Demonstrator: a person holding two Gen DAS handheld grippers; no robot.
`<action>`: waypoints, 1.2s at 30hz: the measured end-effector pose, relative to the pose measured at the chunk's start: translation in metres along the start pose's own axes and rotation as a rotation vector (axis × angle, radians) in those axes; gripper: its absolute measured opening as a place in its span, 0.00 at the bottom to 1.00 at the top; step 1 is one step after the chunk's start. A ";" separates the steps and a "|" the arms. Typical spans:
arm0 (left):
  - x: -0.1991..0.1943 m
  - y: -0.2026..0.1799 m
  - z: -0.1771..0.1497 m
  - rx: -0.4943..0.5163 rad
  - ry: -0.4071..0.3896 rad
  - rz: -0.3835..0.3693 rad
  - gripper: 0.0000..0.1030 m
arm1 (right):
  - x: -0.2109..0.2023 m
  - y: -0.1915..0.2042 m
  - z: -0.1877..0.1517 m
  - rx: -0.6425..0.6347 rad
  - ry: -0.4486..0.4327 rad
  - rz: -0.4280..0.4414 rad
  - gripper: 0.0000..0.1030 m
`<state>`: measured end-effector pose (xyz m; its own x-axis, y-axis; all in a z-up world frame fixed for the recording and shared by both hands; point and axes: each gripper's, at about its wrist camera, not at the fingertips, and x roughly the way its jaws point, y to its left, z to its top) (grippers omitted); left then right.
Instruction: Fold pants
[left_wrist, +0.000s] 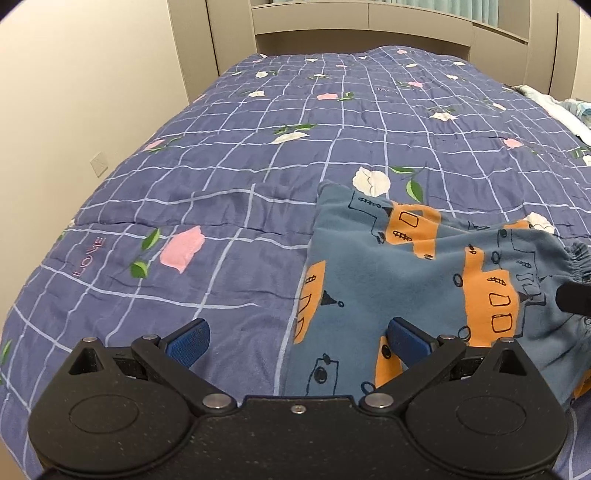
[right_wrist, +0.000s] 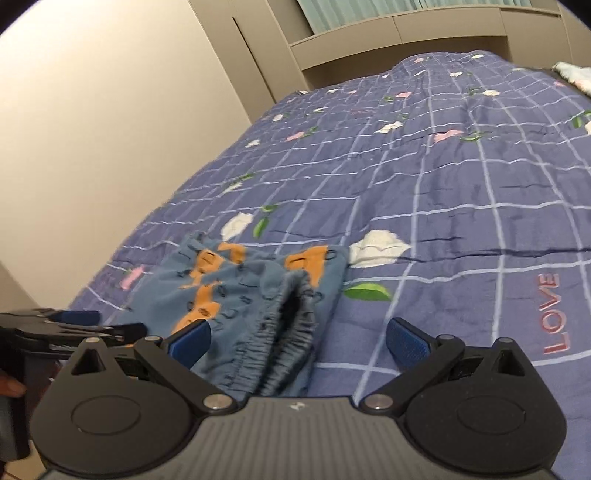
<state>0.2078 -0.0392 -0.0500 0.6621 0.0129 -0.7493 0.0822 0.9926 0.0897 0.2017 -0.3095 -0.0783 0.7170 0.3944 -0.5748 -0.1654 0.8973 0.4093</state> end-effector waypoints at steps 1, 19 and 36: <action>0.001 0.001 -0.001 -0.004 -0.001 -0.005 0.99 | -0.001 0.002 -0.001 -0.005 -0.003 0.018 1.00; 0.005 0.015 -0.008 -0.095 0.017 -0.075 1.00 | -0.012 0.004 -0.020 0.096 -0.075 0.106 0.82; -0.010 0.012 -0.009 -0.121 -0.005 -0.166 0.79 | -0.018 -0.006 -0.030 0.156 -0.115 0.052 0.48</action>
<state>0.1955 -0.0265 -0.0478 0.6504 -0.1521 -0.7442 0.1004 0.9884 -0.1142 0.1696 -0.3161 -0.0917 0.7843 0.4061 -0.4690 -0.1037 0.8312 0.5462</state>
